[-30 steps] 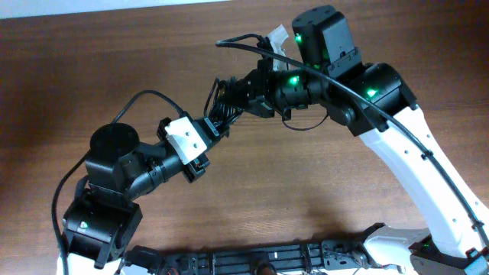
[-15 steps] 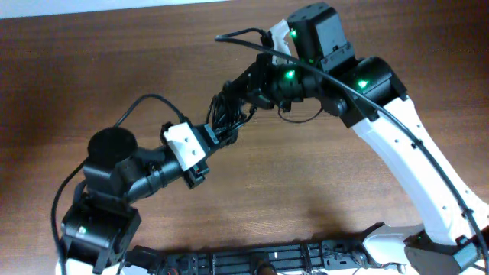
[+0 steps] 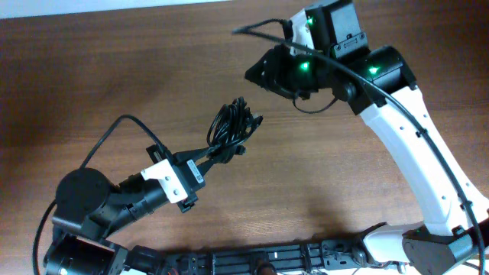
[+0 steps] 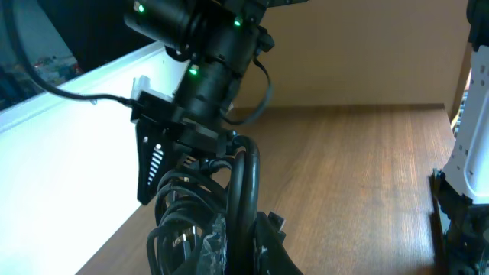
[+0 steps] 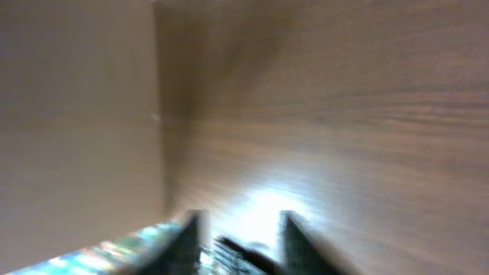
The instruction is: Untangle cables
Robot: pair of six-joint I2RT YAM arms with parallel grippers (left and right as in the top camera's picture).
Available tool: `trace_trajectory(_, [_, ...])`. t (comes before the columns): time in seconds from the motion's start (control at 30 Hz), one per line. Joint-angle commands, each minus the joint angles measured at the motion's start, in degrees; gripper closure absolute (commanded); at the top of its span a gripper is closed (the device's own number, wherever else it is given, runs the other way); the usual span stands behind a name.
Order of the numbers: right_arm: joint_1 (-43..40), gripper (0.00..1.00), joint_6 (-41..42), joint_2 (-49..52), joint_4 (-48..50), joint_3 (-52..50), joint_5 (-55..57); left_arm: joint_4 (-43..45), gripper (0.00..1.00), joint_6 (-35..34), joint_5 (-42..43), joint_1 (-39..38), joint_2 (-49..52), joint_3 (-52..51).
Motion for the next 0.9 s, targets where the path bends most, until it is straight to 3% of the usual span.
trace_trajectory(0.0, [-0.24,0.48,-19.52,0.24,-3.3,1.29,1.01,0.76,1.0,-4.07,-2.47,-0.07,-0.55,0.33])
trace_trajectory(0.13, [-0.24,0.43,-35.21,0.24,-4.72,1.29,0.83,2.99,1.0,-13.9,-2.54,-0.07,-0.52,0.33])
trace_trajectory(0.2, [-0.15,0.43,-43.52,0.24,-4.9,1.29,0.72,5.9,1.0,-22.53,-3.93,-0.07,-0.55,0.33])
trace_trajectory(0.3, [-0.15,0.43,-47.69,0.24,-4.63,1.29,0.81,7.17,1.0,-30.86,-9.29,-0.07,-0.52,0.33])
trace_trajectory(0.47, [-0.15,0.42,-49.51,0.22,-2.78,1.29,0.81,5.92,1.0,-37.97,-17.59,-0.07,-0.52,0.33])
trace_trajectory(0.57, [-0.15,0.38,-48.06,0.22,-0.63,1.29,0.79,4.5,1.0,-37.92,-18.45,-0.07,-0.52,0.33])
trace_trajectory(0.73, [-0.15,0.34,-38.58,0.22,4.94,1.29,0.52,1.92,1.0,-37.79,-18.47,-0.07,-0.52,0.31])
trace_trajectory(0.87, [-0.15,0.34,-42.14,0.22,5.05,1.29,-6.19,2.16,1.0,-37.0,-19.82,0.11,-0.52,0.33])
